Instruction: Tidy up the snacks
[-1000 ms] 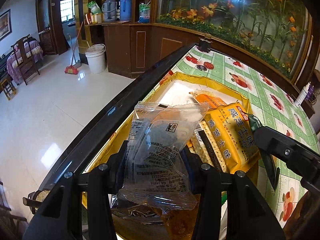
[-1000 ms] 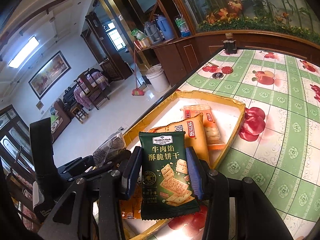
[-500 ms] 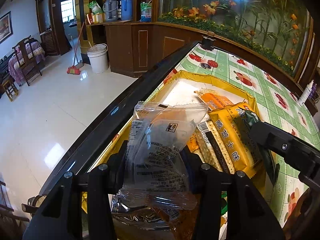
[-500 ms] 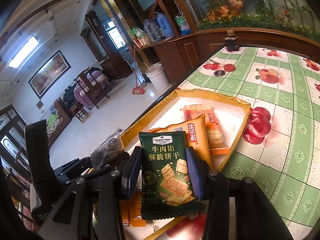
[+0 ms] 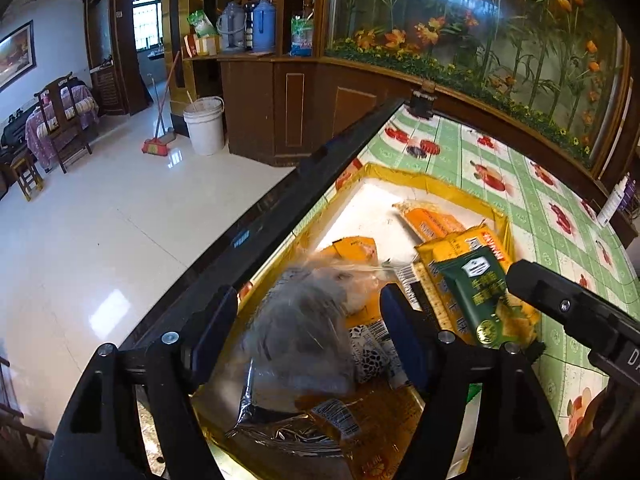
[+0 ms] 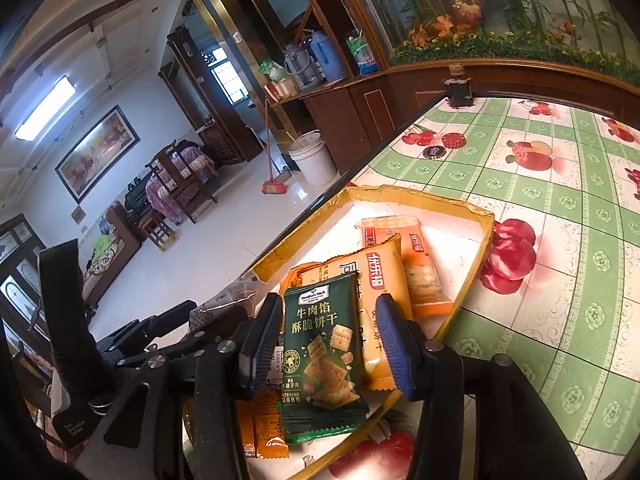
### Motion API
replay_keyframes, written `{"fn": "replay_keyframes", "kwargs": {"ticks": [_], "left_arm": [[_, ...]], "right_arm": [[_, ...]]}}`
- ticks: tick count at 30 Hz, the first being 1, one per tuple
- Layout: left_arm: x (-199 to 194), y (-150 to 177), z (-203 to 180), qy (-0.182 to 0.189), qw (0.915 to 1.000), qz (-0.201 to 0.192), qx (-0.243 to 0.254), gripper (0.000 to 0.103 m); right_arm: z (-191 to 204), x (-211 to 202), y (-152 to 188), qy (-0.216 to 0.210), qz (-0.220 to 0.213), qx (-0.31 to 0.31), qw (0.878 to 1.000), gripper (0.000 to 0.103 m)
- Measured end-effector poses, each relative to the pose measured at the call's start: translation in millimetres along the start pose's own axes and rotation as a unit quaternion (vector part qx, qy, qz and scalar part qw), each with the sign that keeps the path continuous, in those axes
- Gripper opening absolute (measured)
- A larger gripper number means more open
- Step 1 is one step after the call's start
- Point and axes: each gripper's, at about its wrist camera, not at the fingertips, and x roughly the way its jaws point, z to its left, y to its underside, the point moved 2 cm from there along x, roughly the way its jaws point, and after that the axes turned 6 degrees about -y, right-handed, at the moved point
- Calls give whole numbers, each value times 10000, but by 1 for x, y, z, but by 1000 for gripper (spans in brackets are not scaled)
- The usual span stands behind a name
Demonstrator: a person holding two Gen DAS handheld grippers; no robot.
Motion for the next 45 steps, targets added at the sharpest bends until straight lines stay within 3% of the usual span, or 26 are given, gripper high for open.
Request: {"fn": "replay_keyframes", "kwargs": {"ticks": [2, 6, 9, 18, 28, 34, 45], "left_arm": [[-10, -1, 0, -13, 9999, -143, -1, 74], [-29, -2, -1, -2, 9994, -359, 12, 76], [-47, -1, -1, 36, 9986, -520, 43, 83], [-101, 9, 10, 273, 9953, -926, -51, 85], [-132, 38, 14, 285, 9943, -1010, 175, 85], [-142, 61, 9, 113, 9926, -1062, 576, 85], [-149, 72, 4, 185, 9922, -1037, 667, 85]], "right_arm": [[-2, -9, 1, -38, -71, 33, 10000, 54], [-2, -28, 5, -193, -60, -95, 9998, 69], [2, -43, 12, -338, 42, -374, 9987, 73], [33, -81, 31, -455, 185, -1488, 9876, 85], [69, -93, 61, -221, 555, -2729, 9602, 87], [68, -95, 64, -161, 546, -2823, 9576, 87], [76, -98, 64, -253, 545, -3012, 9517, 87]]}}
